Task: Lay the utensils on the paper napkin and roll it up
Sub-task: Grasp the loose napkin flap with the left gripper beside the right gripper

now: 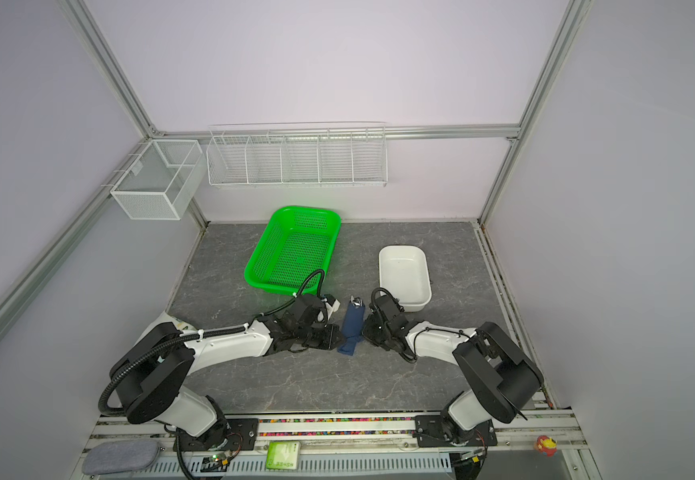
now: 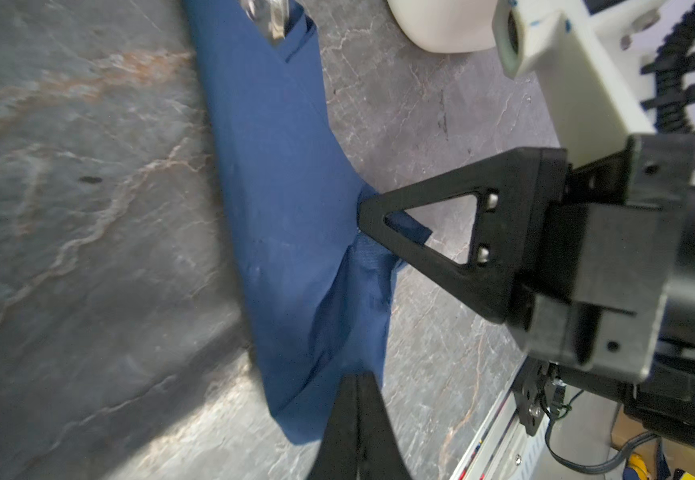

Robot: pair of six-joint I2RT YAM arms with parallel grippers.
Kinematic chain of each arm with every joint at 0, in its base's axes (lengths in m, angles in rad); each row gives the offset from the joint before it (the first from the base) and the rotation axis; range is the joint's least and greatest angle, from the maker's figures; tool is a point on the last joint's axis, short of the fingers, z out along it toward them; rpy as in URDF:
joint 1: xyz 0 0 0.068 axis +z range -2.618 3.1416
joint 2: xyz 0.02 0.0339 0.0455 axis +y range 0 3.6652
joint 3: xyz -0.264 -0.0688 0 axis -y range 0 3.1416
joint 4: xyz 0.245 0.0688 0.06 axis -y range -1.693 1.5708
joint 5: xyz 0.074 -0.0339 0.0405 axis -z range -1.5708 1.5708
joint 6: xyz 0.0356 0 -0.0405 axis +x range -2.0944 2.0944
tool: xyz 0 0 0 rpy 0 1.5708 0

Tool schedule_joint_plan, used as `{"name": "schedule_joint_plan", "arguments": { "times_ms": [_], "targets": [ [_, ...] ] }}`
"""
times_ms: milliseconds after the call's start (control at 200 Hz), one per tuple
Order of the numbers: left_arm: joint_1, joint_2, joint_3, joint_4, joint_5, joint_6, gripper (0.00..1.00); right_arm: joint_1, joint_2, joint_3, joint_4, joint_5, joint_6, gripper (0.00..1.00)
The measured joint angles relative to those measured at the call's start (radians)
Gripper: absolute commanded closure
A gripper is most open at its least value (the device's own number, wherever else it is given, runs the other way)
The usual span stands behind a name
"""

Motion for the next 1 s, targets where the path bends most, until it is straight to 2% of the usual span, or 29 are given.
{"name": "schedule_joint_plan", "arguments": {
  "times_ms": [495,600,865,1000],
  "targets": [
    [0.000,0.076,-0.031,0.023,0.046,0.013,0.95,0.000,0.004,0.000,0.000,0.000,0.000,0.94],
    [0.000,0.075,-0.034,0.026,0.045,0.019,0.89,0.000,0.012,0.000,0.000,-0.001,-0.002,0.94],
    [-0.001,-0.030,-0.055,-0.002,0.010,0.018,0.60,0.000,0.025,0.011,0.003,-0.005,-0.024,0.94],
    [0.006,-0.045,-0.034,-0.018,-0.013,0.013,0.54,0.000,0.029,0.017,-0.001,-0.005,-0.038,0.94]
  ]
}}
